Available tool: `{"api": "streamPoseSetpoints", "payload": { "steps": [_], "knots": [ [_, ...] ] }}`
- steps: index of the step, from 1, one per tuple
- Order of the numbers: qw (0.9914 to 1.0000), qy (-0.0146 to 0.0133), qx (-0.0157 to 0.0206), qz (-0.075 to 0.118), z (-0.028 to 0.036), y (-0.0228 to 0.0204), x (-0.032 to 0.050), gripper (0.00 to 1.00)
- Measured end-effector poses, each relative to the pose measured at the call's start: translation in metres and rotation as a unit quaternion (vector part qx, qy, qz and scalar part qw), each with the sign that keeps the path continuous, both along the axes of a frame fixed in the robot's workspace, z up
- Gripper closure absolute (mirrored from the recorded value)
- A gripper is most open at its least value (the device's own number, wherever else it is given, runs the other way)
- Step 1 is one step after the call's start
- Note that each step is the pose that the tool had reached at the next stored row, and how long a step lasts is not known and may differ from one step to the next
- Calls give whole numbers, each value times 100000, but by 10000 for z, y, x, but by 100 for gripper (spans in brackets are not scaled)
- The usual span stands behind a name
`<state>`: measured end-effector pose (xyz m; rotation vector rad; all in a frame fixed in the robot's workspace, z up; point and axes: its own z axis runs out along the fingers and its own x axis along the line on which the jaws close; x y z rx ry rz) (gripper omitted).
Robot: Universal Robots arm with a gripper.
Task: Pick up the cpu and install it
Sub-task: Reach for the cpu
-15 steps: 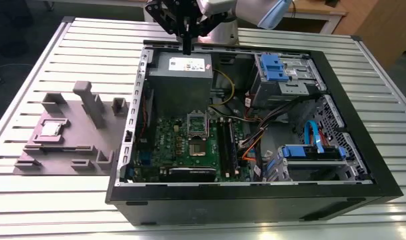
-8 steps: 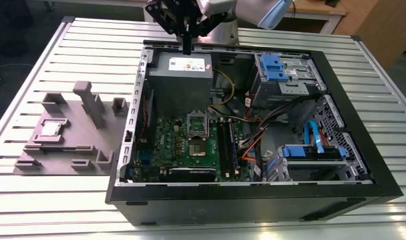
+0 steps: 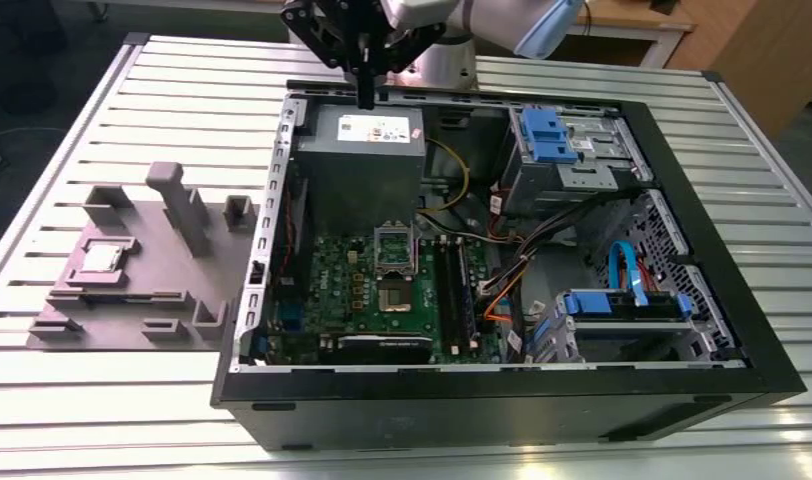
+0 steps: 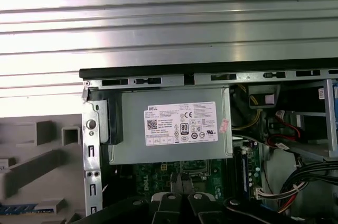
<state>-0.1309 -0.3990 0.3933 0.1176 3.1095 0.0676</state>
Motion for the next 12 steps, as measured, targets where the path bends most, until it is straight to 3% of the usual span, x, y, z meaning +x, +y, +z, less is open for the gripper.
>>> {"api": "streamPoseSetpoints", "payload": {
  "steps": [12],
  "knots": [
    [99999,-461,2,-6,-1,0,-244,90]
  ]
}}
